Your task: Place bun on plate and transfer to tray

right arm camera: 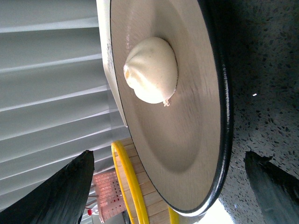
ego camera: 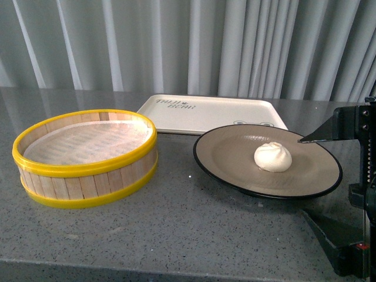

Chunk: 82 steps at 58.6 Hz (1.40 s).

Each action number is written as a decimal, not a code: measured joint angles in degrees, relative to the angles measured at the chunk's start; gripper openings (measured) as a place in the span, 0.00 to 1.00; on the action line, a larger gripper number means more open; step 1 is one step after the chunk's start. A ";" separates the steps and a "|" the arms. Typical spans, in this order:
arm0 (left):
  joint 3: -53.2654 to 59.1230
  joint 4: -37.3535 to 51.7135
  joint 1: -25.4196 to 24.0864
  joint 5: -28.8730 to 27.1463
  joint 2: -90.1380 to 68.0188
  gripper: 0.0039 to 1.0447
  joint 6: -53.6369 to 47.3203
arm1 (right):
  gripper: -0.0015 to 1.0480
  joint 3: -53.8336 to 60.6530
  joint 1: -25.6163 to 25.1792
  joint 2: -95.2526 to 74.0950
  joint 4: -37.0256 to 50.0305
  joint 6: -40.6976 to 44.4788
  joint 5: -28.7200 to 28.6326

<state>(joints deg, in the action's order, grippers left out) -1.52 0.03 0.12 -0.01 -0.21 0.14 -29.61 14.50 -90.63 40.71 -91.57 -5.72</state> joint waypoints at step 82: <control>0.00 0.00 0.00 0.00 0.00 0.94 0.00 | 0.03 -2.95 -3.61 -4.42 4.31 1.84 -7.43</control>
<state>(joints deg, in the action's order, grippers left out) -1.52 0.03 0.12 -0.01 -0.21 0.14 -32.56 10.90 -95.04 45.01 -89.73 -13.15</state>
